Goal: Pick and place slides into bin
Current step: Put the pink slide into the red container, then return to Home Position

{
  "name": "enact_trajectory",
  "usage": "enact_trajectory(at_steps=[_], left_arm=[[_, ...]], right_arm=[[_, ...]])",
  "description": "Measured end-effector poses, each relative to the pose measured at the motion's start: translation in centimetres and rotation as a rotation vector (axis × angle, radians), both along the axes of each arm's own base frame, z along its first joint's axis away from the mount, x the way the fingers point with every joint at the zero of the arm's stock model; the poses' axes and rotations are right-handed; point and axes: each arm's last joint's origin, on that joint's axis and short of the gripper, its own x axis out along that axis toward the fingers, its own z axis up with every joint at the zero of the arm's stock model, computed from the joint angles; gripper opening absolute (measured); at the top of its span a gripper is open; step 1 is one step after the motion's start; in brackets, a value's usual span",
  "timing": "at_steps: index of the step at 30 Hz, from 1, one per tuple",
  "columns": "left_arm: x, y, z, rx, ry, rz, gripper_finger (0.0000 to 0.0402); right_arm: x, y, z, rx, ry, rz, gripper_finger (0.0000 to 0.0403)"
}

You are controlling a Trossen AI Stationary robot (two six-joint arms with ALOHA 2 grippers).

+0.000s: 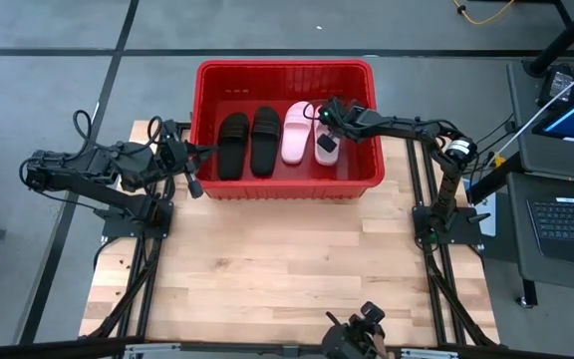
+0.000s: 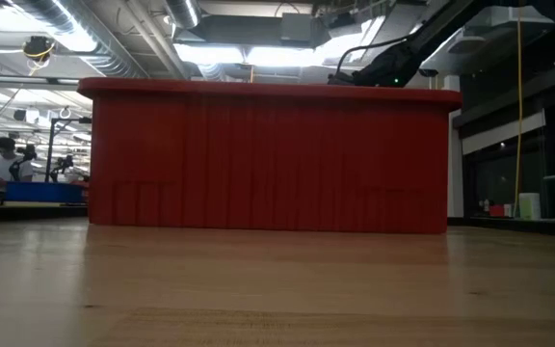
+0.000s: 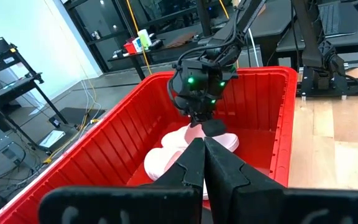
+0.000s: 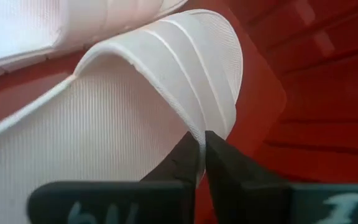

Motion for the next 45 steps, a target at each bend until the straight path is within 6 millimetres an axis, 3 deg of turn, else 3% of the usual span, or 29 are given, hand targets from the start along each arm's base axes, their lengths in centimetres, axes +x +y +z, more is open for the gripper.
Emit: enact_trajectory(at_steps=[16,30,37,45], left_arm=[[-0.1,0.0,-0.4,-0.026,0.021,-0.004,0.0003],[-0.1,0.0,-0.4,-0.026,0.025,-0.005,0.0003],[-0.1,0.0,-0.4,-0.004,0.039,-0.01,0.0002],[-0.2,0.0,-0.7,0.025,0.097,-0.015,0.0002]], right_arm=[[0.1,-0.1,0.1,-0.01,-0.014,0.0,0.0083],[0.5,0.6,0.2,0.005,0.001,0.016,0.018],[1.6,1.1,3.4,0.025,0.026,0.046,0.0192],[1.8,1.6,8.9,0.085,0.029,-0.008,0.0186]])
